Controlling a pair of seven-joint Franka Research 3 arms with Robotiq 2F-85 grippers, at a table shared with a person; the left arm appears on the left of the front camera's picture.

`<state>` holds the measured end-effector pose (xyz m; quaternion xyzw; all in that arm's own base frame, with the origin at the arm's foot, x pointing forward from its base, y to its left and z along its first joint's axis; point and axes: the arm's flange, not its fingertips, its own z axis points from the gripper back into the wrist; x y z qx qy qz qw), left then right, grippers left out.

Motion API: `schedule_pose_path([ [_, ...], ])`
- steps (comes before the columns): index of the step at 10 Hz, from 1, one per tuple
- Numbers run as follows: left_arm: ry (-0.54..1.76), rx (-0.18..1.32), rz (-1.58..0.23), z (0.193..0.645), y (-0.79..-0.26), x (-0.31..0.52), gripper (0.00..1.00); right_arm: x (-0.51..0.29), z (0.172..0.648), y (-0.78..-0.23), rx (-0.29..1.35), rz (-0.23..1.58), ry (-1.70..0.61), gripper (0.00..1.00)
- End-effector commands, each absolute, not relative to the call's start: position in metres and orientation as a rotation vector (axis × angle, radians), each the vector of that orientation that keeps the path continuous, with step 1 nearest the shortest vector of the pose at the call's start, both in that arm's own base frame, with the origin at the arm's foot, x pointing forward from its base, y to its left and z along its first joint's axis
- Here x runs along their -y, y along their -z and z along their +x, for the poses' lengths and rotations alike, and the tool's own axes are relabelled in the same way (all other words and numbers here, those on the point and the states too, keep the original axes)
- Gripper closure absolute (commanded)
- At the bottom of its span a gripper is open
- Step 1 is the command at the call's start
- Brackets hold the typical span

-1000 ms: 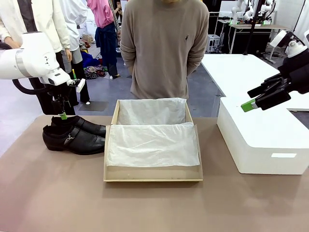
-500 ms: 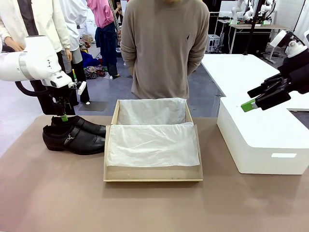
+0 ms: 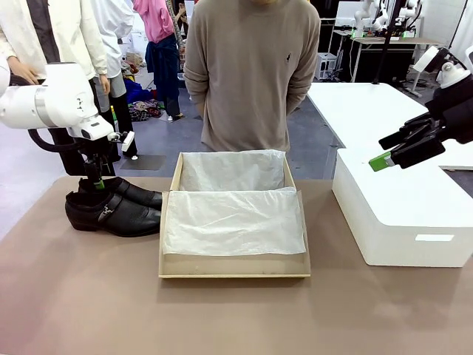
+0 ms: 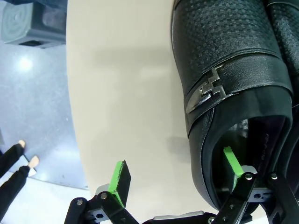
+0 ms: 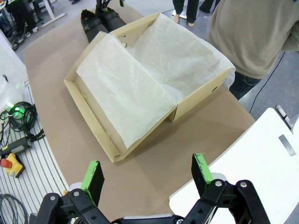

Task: Pack the shoes into the box.
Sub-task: Place one shoe of the Shoes into the Shoes Box.

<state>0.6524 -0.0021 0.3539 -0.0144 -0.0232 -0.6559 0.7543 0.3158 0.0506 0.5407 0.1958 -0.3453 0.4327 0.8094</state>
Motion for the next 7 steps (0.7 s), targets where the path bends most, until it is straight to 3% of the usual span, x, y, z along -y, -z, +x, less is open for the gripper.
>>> schedule_pose_path([
  [1, 1.424, 0.013, -0.05, 0.6575, -0.354, 0.0036, 0.0, -0.0517, 0.3175, -0.541, 0.75, 0.432, -0.935, 0.0],
  [2, 1.432, 0.0, -0.06, 0.657, -0.352, 0.0047, 0.06, -0.0517, 0.3175, -0.541, 0.75, 0.432, -0.935, 0.0],
  [6, 1.442, -0.012, -0.085, 0.6564, -0.3512, 0.0065, 0.84, -0.0517, 0.3175, -0.541, 0.75, 0.432, -0.935, 0.0],
  [7, 1.446, -0.012, -0.093, 0.656, -0.3511, 0.0066, 1.0, -0.0517, 0.3175, -0.541, 0.75, 0.432, -0.935, 0.0],
])
